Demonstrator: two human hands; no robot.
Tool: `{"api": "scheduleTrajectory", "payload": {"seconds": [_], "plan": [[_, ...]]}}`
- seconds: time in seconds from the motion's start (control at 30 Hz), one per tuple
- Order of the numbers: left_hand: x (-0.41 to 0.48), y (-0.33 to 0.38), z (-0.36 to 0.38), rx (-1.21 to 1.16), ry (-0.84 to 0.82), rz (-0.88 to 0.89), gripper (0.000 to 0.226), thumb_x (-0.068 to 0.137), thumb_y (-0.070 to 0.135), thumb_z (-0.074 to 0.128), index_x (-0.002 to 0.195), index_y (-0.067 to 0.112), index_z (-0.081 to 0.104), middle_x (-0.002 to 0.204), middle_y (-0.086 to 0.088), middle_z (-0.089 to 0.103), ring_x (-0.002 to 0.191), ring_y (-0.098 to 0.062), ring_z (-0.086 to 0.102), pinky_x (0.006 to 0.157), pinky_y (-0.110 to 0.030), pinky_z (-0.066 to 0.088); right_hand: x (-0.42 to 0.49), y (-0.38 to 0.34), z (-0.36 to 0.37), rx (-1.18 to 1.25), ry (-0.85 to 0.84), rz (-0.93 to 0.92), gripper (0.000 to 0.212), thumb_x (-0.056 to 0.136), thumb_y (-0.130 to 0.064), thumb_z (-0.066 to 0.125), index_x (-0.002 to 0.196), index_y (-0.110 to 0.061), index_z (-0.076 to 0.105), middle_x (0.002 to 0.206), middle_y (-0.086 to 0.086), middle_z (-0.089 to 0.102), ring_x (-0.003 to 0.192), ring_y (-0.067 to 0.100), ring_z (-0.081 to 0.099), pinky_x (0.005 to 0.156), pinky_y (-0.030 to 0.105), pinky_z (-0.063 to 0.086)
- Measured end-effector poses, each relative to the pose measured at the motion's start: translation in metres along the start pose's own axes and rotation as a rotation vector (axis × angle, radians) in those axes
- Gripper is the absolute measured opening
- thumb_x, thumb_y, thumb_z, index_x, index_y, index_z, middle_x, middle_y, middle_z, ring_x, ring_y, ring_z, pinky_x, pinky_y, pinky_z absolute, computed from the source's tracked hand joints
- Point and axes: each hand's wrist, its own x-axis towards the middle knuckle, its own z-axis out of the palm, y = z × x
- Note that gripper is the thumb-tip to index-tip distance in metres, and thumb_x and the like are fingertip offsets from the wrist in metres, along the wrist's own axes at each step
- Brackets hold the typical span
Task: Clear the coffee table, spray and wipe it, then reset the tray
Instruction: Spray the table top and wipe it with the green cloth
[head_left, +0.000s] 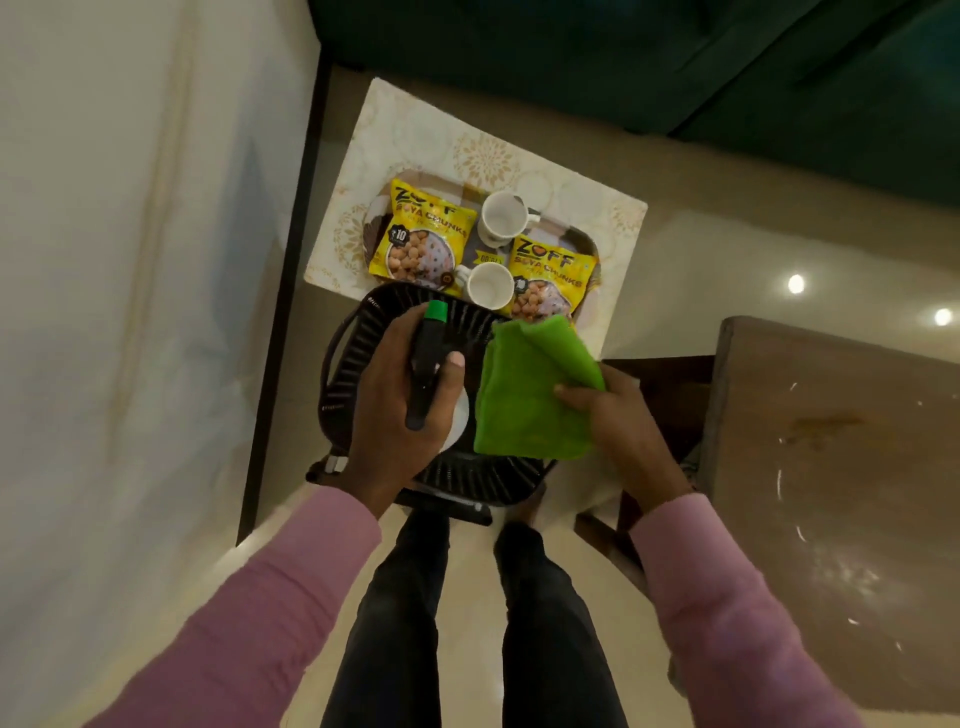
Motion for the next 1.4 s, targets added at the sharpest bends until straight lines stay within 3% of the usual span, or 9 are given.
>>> {"api": "scheduleTrajectory", "payload": {"seconds": [0.13,0.27,0.4,0.57,0.87,0.97,1.13,1.23,1.4], "plan": [[-0.031,0.033,0.029,-0.156,0.04,-0.058,0.029,0.09,0.025,0.059,0.115,0.012,0.051,0.095,0.013,0.064,0.071,-0.021,0.064,0.071,-0.04,0.053,-0.032,0.029,-0.046,0.349,0.118,-0.061,0.041,0.07,-0.03,0.073,0.107,-0.013,0.068,0.107,0.01,0.072,0.1,0.029,0.068,0.086,0.047,0.054],[-0.074,0.056,0.079,-0.18,-0.013,-0.059,0.032,0.085,0.006,0.066,0.112,0.002,0.048,0.092,0.024,0.058,0.078,-0.006,0.06,0.076,-0.021,0.049,-0.052,0.068,-0.095,0.473,0.234,-0.116,0.028,0.082,-0.02,0.065,0.108,-0.009,0.068,0.104,0.01,0.073,0.099,0.031,0.068,0.085,0.048,0.054],[-0.125,0.071,0.146,-0.207,-0.097,-0.153,0.046,0.079,0.011,0.069,0.118,0.022,0.047,0.106,0.009,0.055,0.091,-0.018,0.059,0.09,-0.028,0.049,-0.077,0.104,-0.158,0.496,0.319,-0.147,0.013,0.088,-0.011,0.06,0.098,-0.011,0.068,0.086,0.001,0.076,0.082,0.021,0.072,0.067,0.035,0.059],[-0.185,0.105,0.229,-0.141,-0.14,-0.19,0.038,0.081,0.011,0.067,0.115,0.015,0.053,0.104,0.009,0.056,0.095,0.011,0.054,0.083,-0.001,0.037,-0.093,0.156,-0.244,0.465,0.396,-0.146,0.019,0.081,-0.016,0.067,0.099,-0.009,0.069,0.089,0.004,0.075,0.088,0.024,0.071,0.074,0.04,0.057],[-0.229,0.124,0.344,-0.143,-0.088,-0.255,0.018,0.083,0.016,0.063,0.098,0.025,0.055,0.076,0.003,0.061,0.067,-0.016,0.06,0.061,-0.023,0.049,-0.11,0.249,-0.371,0.432,0.538,-0.127,0.01,0.083,-0.019,0.068,0.091,-0.021,0.074,0.092,0.004,0.075,0.097,0.036,0.068,0.082,0.053,0.055],[-0.234,0.126,0.373,-0.168,-0.097,-0.289,0.014,0.084,0.016,0.064,0.098,0.016,0.058,0.081,-0.005,0.064,0.072,-0.02,0.059,0.065,-0.028,0.049,-0.123,0.272,-0.394,0.421,0.56,-0.128,0.049,0.057,-0.049,0.081,0.097,-0.021,0.073,0.096,0.006,0.074,0.098,0.035,0.067,0.079,0.053,0.056],[-0.241,0.123,0.411,-0.17,-0.117,-0.342,0.01,0.087,0.012,0.064,0.086,0.02,0.059,0.082,-0.015,0.064,0.071,-0.026,0.059,0.063,-0.034,0.048,-0.14,0.314,-0.424,0.4,0.546,-0.118,0.055,0.052,-0.055,0.079,0.095,-0.021,0.071,0.094,0.006,0.074,0.092,0.029,0.07,0.065,0.039,0.059],[-0.239,0.125,0.428,-0.171,-0.096,-0.35,0.02,0.087,0.011,0.063,0.077,0.027,0.055,0.073,-0.009,0.061,0.061,-0.02,0.053,0.059,-0.029,0.042,-0.152,0.338,-0.438,0.388,0.53,-0.124,0.063,0.049,-0.059,0.08,0.097,-0.019,0.071,0.1,0.014,0.072,0.091,0.034,0.068,0.069,0.047,0.058],[-0.246,0.116,0.433,-0.141,-0.088,-0.325,0.029,0.082,0.007,0.068,0.088,0.031,0.052,0.081,0.009,0.058,0.08,-0.02,0.061,0.074,-0.031,0.05,-0.168,0.368,-0.457,0.321,0.51,-0.132,0.08,0.044,-0.069,0.08,0.105,-0.019,0.069,0.102,0.013,0.072,0.098,0.037,0.066,0.079,0.06,0.053]]}}
